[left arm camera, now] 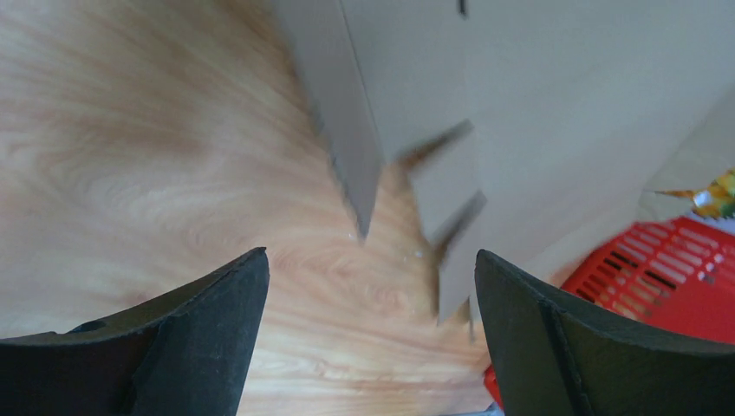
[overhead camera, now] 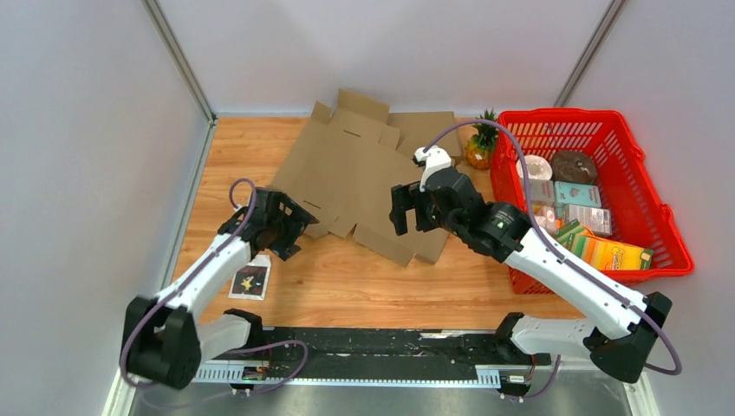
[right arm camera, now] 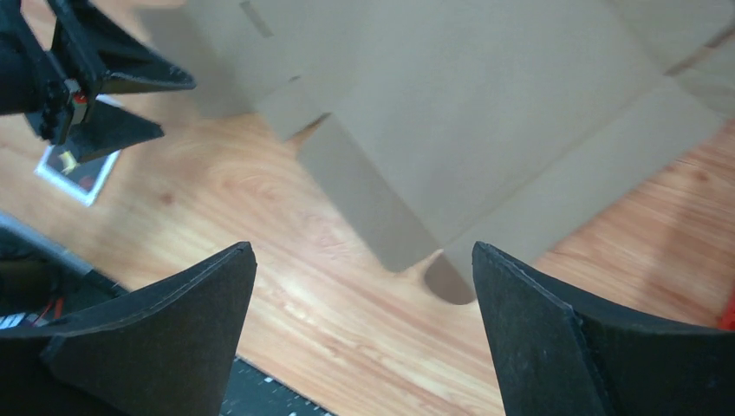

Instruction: Fold the paper box

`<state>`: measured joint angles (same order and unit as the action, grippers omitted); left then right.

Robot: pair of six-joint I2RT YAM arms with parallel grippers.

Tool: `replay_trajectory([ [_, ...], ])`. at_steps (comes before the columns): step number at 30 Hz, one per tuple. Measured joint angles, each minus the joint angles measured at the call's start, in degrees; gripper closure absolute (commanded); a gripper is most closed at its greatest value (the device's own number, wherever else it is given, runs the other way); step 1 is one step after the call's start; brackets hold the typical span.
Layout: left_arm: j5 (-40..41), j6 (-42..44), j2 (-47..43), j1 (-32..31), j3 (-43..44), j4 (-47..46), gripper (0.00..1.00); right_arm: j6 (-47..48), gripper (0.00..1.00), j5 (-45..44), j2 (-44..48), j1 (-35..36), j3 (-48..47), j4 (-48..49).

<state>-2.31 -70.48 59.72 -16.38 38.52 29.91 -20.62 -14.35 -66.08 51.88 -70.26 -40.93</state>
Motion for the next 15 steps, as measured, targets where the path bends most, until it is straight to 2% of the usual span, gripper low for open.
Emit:
replay_trajectory([
  [2,-1.5,-1.4,7.0,0.7,0.5,-3.5,0.12,1.1,0.0,0.6,-0.5,-3.8,0.0,-0.7],
  [3,-1.9,-2.1,9.6,0.8,0.6,-4.7,0.19,1.3,0.0,0.9,-0.8,-5.7,0.0,-1.1],
  [4,-2.3,-3.0,12.0,0.9,0.6,-6.0,0.21,1.5,0.0,1.2,-1.0,-7.7,0.0,-1.5],
  [6,-2.3,-4.4,15.0,1.1,0.6,-8.1,0.23,1.9,0.0,2.2,-1.4,-11.3,0.0,-2.1],
  [8,-1.6,-5.0,15.9,1.2,0.6,-9.6,0.32,2.3,0.0,2.9,-1.6,-13.9,0.0,-2.5],
  [9,-0.5,-5.1,15.9,1.3,0.6,-10.5,0.46,2.5,0.0,3.3,-1.6,-14.5,0.0,-2.5],
  [11,0.7,-5.0,16.0,2.0,0.6,-12.6,0.6,2.7,0.0,4.2,-1.6,-14.6,0.0,-2.4],
  [12,1.1,-4.5,16.2,2.7,0.6,-14.1,0.81,2.8,0.0,4.9,-1.6,-14.6,0.1,-2.1],
  [13,1.3,-4.0,16.6,3.3,0.6,-15.3,0.91,2.9,0.0,5.4,-1.6,-14.5,0.1,-2.0],
  [15,0.4,-1.2,18.1,5.2,0.9,-17.1,1.0,2.9,0.0,6.1,-1.8,-14.4,0.1,-1.9],
])
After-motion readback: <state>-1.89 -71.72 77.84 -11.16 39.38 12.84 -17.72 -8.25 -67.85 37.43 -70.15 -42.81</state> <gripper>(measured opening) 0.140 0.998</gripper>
